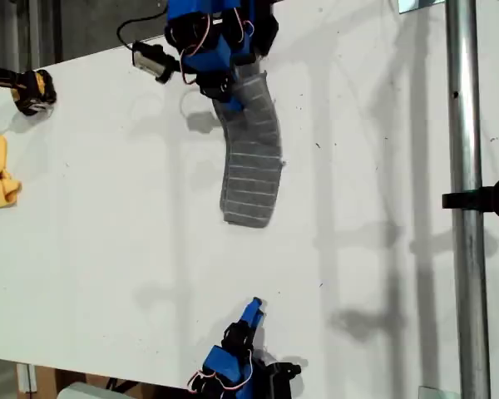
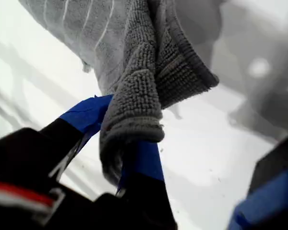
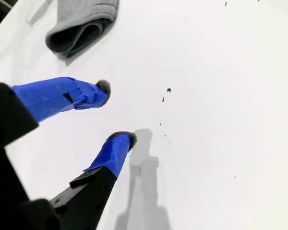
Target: Grasp corners of a towel and fold twice.
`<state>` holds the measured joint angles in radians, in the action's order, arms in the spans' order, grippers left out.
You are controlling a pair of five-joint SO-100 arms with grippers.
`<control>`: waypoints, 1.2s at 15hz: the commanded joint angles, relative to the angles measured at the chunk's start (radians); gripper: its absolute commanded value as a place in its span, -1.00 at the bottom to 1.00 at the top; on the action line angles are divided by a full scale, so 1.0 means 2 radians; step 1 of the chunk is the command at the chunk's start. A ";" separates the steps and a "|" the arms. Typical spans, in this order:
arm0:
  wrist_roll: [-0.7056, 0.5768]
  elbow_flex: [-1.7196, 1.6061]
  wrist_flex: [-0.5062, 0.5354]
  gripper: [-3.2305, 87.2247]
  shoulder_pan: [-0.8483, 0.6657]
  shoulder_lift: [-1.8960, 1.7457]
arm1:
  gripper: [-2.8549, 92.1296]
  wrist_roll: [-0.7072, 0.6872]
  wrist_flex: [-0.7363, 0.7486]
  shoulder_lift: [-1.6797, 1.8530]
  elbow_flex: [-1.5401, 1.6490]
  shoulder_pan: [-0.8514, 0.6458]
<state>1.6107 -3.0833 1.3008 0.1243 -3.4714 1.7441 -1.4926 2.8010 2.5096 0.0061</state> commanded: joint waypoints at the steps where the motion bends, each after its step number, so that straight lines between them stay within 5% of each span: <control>1: 0.000 0.012 -0.002 -0.59 -0.005 -0.004 | -0.94 0.028 -0.040 0.197 0.037 0.015; 3: 0.001 0.013 0.000 -0.59 -0.005 -0.004 | -0.94 -0.006 0.034 0.114 0.028 -0.002; 7: 0.002 0.012 0.000 -0.59 -0.002 -0.004 | -0.94 -0.112 0.212 -0.336 -0.188 -0.026; 16: 0.007 0.013 0.002 -0.59 0.008 -0.004 | -0.94 -0.196 0.282 -0.754 -0.528 -0.035; 17: 0.008 0.013 0.002 -0.59 0.008 -0.004 | -0.73 -0.202 0.278 -0.774 -0.548 -0.035; 18: 0.008 0.012 0.002 -0.59 0.008 -0.004 | -0.31 -0.202 0.272 -0.781 -0.558 -0.034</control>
<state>1.6183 -3.0833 1.3008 0.1304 -3.4714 1.3499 -0.9434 1.2287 1.4772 -0.0721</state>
